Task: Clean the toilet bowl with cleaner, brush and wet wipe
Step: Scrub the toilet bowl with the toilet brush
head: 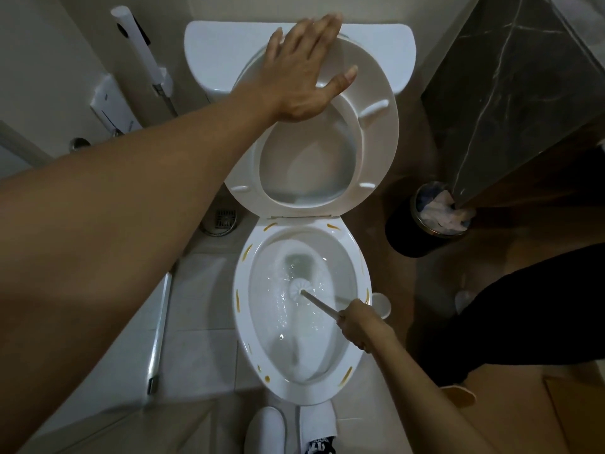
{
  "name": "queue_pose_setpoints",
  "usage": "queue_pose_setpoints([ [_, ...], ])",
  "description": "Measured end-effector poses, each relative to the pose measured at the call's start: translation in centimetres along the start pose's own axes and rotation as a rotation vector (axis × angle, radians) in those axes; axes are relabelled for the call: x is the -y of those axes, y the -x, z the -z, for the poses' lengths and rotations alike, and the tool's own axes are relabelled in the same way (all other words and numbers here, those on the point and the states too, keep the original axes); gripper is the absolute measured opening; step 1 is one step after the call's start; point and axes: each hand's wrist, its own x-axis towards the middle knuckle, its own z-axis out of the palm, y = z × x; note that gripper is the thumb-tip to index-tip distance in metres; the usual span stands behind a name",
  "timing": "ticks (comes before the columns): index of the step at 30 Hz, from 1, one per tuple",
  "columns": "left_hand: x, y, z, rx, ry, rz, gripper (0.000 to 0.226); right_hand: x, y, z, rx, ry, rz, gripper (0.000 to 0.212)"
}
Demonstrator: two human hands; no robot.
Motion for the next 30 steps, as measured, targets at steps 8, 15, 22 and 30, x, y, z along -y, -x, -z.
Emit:
queue_pose_setpoints([
  [8, -0.1, 0.1, 0.1, 0.003, 0.011, 0.009, 0.075, -3.0, 3.5, 3.2, 0.194, 0.165, 0.044, 0.029],
  [15, 0.0, 0.0, -0.1, 0.002, -0.003, 0.002, 0.078, 1.0, 2.7, 3.4, 0.06, 0.144, 0.109, 0.031],
  [22, 0.1, -0.1, 0.0, 0.008, -0.003, -0.001, 0.078, 3.3, 1.1, 2.6, -0.009, -0.015, 0.155, 0.032],
  [30, 0.1, -0.1, -0.2, 0.011, -0.015, 0.001, 0.079, -0.7, 1.0, 7.1, 0.353, 0.315, 0.014, 0.042],
])
